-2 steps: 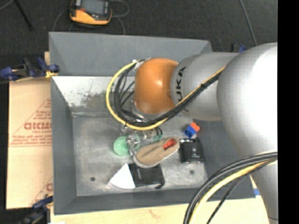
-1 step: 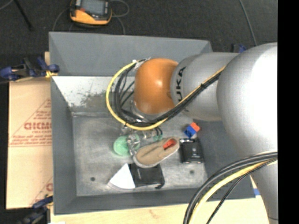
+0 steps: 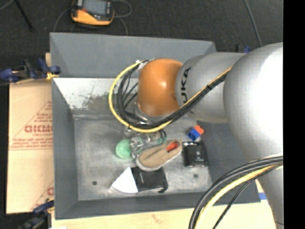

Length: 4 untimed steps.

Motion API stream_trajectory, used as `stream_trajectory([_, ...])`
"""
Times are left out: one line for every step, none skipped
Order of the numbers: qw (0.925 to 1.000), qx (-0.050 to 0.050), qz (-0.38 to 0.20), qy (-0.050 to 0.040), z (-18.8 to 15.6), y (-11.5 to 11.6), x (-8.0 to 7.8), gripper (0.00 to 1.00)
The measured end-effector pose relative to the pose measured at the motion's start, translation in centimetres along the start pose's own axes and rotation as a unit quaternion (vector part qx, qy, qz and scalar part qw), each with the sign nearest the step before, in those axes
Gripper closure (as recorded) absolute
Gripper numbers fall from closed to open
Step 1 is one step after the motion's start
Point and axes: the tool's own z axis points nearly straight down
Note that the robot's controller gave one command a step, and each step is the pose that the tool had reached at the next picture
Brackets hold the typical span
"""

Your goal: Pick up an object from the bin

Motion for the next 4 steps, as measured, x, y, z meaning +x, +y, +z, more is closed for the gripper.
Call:
stream_trajectory([1.0000,-0.001,0.000,-0.0002,-1.9,0.0,0.1,1.00])
stream_trajectory([1.0000,-0.001,0.001,-0.0030,-4.0,0.0,0.0,1.00])
stream_trajectory([1.0000,0.000,0.001,-0.0053,-5.5,0.0,-0.1,1.00])
stream_trajectory([1.0000,0.000,0.001,-0.0052,-6.5,0.0,-0.1,1.00])
